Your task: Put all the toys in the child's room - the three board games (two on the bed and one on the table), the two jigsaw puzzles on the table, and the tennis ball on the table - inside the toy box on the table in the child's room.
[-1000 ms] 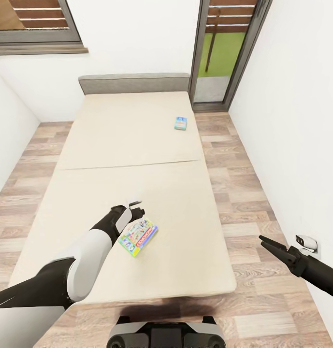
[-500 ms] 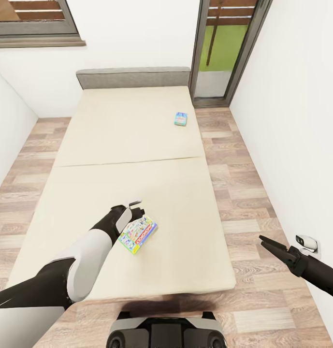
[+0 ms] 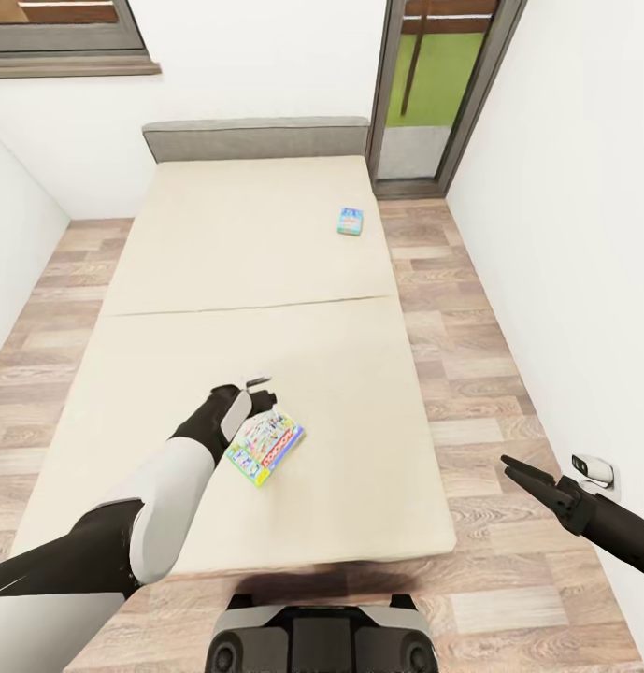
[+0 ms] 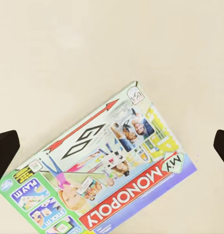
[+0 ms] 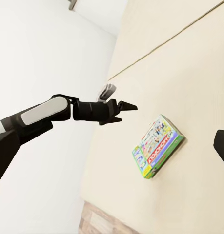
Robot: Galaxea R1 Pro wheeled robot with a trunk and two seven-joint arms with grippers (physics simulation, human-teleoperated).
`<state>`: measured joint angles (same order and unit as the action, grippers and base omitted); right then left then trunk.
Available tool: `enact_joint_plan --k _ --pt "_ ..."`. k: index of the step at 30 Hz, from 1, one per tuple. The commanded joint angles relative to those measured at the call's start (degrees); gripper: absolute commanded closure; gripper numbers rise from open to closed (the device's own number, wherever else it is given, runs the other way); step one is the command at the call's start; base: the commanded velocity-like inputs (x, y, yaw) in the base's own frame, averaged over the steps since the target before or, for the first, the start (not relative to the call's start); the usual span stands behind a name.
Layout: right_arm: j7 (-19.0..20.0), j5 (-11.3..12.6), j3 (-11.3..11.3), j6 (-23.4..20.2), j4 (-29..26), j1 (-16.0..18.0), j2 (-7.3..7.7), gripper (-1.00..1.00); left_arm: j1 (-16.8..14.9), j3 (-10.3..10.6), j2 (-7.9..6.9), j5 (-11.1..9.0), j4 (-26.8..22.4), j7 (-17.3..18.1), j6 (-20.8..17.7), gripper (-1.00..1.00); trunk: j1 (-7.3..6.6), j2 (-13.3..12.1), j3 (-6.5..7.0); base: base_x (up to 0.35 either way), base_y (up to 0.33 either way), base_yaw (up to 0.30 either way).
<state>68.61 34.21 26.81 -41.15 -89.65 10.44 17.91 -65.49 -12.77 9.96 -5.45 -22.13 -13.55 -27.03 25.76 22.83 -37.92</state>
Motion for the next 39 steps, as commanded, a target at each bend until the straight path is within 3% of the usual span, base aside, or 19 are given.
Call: enact_joint_plan --k 1,17,39 --pt "0.04 0.24 0.01 -0.42 0.0 0.02 0.02 -1.0 -0.08 -0.07 0.03 -0.6 -0.71 -0.41 -0.54 -1.0 0.03 0.09 -0.17 0.0 0.0 0.0" --pt "-0.48 0.24 -0.01 -0.42 0.0 0.02 0.02 -1.0 -2.65 -0.06 0.03 -0.74 -1.7 -0.42 -1.42 -1.0 0.03 0.09 -1.68 0.0 0.0 0.0" --pt "-0.49 0.23 0.04 -0.42 0.0 0.02 0.02 -1.0 -2.89 -0.06 0.03 -0.71 -1.34 -0.37 -0.5 -1.0 0.03 0.09 -3.76 0.0 0.0 0.0"
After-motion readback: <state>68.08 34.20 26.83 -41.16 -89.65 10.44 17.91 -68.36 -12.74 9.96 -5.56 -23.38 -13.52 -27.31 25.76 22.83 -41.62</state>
